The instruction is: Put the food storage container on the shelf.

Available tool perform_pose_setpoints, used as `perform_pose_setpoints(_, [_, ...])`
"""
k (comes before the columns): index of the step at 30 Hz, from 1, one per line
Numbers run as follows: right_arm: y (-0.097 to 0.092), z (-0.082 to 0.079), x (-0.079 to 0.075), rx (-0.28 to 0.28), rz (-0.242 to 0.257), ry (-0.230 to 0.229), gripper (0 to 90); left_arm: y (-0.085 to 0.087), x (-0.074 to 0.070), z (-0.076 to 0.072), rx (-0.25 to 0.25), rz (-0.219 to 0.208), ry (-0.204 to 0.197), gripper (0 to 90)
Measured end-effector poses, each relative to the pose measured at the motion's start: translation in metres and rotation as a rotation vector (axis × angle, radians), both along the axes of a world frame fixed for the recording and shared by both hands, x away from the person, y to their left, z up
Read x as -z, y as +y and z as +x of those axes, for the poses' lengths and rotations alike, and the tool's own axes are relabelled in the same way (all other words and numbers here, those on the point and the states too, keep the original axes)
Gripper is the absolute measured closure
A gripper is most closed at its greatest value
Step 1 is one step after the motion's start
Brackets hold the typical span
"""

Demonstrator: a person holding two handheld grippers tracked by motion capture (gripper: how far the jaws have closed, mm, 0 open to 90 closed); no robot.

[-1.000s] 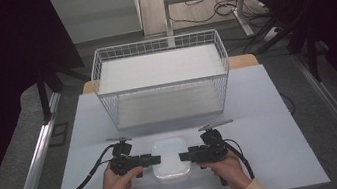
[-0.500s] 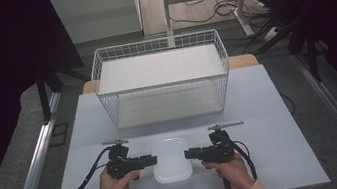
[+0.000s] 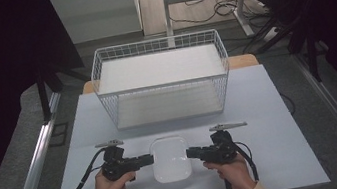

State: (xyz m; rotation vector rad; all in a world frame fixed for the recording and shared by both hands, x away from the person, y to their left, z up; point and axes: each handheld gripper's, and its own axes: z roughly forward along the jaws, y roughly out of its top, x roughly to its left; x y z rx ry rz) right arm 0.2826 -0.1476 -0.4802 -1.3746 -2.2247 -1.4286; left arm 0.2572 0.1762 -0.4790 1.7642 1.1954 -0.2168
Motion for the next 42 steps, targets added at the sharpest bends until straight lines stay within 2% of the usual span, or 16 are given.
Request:
perform_pose_setpoints(7, [0.000,-0.001,-0.001,-0.004,-0.005,-0.016,78.3,0.001,-0.002,-0.001,0.007,-0.001,-0.009,81.1])
perform_pose_setpoints(20, [0.001,-0.003,-0.015,-0.016,-0.007,-0.085,78.3,0.004,-0.011,-0.003,0.008,-0.034,-0.041,81.3])
perform_pose_setpoints(28, [-0.001,-0.001,-0.022,-0.009,-0.002,-0.109,78.3,0.002,-0.022,0.000,0.016,-0.020,-0.071,81.4])
perform_pose_setpoints(35, [-0.002,0.003,-0.036,-0.010,0.007,-0.142,78.3,0.001,-0.040,0.005,0.017,-0.014,-0.114,81.5])
perform_pose_setpoints(42, [0.000,0.013,-0.059,-0.007,0.012,-0.188,78.3,0.002,-0.064,0.015,0.016,-0.001,-0.155,81.5])
